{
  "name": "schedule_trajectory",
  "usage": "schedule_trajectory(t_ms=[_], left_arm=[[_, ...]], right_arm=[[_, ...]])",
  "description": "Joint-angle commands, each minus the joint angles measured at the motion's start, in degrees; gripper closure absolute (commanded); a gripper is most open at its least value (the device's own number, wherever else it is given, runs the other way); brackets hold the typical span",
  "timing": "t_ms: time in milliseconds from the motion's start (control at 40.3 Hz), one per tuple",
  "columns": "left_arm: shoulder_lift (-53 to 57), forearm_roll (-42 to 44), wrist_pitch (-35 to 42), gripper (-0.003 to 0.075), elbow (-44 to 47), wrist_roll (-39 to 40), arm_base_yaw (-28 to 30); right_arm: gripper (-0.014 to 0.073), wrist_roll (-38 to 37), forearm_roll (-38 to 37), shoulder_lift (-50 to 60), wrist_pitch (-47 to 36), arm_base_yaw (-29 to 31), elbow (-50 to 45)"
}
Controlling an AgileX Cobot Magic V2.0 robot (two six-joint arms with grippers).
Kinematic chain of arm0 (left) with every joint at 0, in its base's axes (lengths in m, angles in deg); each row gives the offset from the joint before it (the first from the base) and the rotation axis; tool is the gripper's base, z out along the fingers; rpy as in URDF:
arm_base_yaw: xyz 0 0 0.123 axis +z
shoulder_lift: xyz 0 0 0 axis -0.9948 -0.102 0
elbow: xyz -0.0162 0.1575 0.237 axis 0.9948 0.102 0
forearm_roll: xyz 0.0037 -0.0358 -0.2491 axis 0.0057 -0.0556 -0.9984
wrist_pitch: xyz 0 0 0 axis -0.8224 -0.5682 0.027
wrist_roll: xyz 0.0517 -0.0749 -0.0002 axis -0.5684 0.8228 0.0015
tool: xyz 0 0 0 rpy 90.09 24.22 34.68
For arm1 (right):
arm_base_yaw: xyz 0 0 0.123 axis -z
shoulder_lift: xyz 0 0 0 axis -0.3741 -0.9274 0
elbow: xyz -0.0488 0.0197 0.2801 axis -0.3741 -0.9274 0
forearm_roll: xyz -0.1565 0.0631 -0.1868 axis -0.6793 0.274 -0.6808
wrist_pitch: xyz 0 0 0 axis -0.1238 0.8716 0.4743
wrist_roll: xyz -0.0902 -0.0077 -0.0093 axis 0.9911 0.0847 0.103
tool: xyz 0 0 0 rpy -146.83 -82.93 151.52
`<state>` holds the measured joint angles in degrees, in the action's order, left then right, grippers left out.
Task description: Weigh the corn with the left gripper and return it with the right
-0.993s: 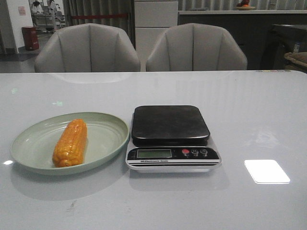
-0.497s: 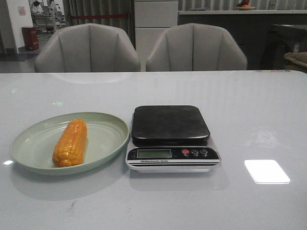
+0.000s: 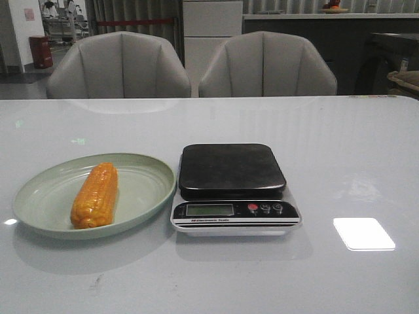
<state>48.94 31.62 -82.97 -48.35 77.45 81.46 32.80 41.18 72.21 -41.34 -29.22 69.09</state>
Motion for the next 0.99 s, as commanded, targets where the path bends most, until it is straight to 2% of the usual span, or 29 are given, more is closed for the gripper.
schedule_trajectory(t_ms=[0,149,273,695,795,969], left_arm=[[-1.8,-0.71,-3.45,0.0599,-7.45,0.74,-0.12],[-6.31,-0.71,-16.17,0.0599,-16.45,0.74,-0.12],[-9.63,-1.74,-22.37,0.0599,-20.47,0.74,-0.12],[-12.58,-2.5,-21.92,0.0582,-19.19,0.74,-0.12],[-13.61,-2.42,-22.06,0.0482,-19.19,0.74,-0.12],[-16.37,-2.42,-22.06,0.0162,-19.3,0.74,-1.1]], right_arm=[[0.0426,-0.04,-0.82,1.11,-4.62,0.02,-0.31],[0.0428,-0.44,-0.82,1.11,-4.62,0.02,-0.31],[0.0428,-0.44,-0.82,1.11,-4.62,0.02,-0.31],[0.0428,-0.44,-0.82,1.11,-4.62,0.02,-0.31],[0.0428,-0.44,-0.82,1.11,-4.62,0.02,-0.31],[0.0428,-0.44,-0.82,1.11,-4.62,0.02,-0.31]])
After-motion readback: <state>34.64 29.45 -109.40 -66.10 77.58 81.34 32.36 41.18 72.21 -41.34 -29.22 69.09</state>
